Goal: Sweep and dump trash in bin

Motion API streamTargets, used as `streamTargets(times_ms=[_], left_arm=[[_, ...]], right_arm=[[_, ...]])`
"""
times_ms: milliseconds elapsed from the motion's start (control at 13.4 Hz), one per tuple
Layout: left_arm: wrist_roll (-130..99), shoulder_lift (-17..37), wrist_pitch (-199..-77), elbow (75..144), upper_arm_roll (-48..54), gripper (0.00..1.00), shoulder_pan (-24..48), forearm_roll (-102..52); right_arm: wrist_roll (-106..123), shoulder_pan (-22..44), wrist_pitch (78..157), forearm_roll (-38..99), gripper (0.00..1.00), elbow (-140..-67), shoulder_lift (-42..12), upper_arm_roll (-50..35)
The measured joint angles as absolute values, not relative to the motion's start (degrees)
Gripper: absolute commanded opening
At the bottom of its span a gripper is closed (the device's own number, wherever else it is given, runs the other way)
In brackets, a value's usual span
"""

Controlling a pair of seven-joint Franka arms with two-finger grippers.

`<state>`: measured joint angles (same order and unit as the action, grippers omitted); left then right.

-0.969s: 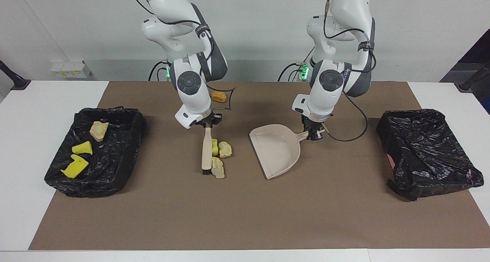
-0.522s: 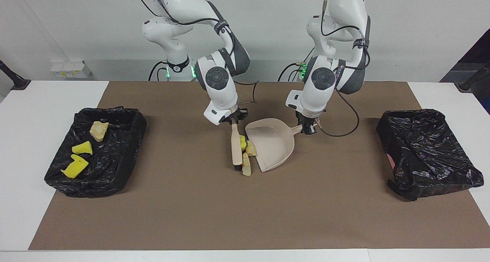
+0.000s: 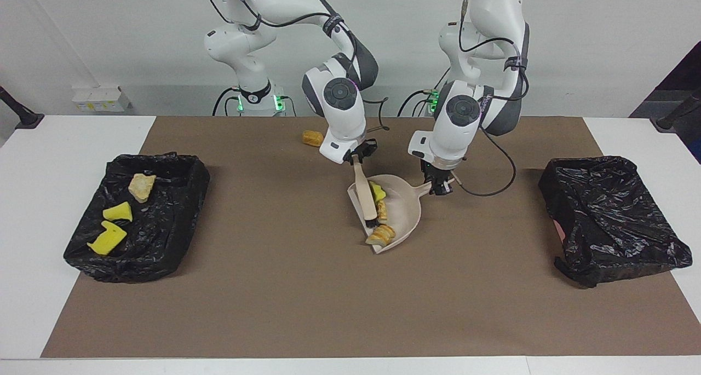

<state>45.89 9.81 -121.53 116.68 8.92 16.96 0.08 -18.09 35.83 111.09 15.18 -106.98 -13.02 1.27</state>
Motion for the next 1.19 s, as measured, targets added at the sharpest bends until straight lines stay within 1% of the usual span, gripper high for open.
streamTargets(times_ms=[224, 447, 596, 671, 894, 1118, 1192], left_arm=[[44.6, 9.8, -121.7, 116.8, 8.7, 0.0, 16.9, 0.1], [43.7, 9.8, -121.9, 116.8, 8.4, 0.0, 16.5, -2.0], [43.1, 9.1, -121.7, 116.6, 8.3, 0.0, 14.6, -3.8], [41.0, 8.3, -121.1, 116.6, 8.2, 0.0, 13.5, -4.5], [33.9, 4.7, -118.3, 116.5, 8.0, 0.0, 10.1, -5.6], [29.4, 0.5, -115.7, 116.4, 6.9, 0.0, 6.6, -5.7], [28.8, -0.6, -115.0, 116.4, 6.6, 0.0, 4.7, -5.7]], right_arm=[[-15.7, 34.1, 106.6, 14.7, 0.0, -106.9, -9.8, 2.4], [-14.4, 31.1, 106.3, 9.7, 0.0, -106.9, -9.6, 2.8], [-13.7, 29.2, 105.8, 8.0, 0.0, -107.0, -9.8, 2.8], [-14.9, 28.6, 104.4, 7.8, 0.0, -107.1, -9.8, 2.9], [-28.2, 28.8, 98.1, 7.7, 0.0, -107.6, -8.5, 2.8], [-43.6, 30.8, 91.6, 7.6, 0.0, -110.9, -3.4, 2.5], [-49.7, 32.1, 90.8, 7.7, 0.0, -112.4, -1.7, 2.4]])
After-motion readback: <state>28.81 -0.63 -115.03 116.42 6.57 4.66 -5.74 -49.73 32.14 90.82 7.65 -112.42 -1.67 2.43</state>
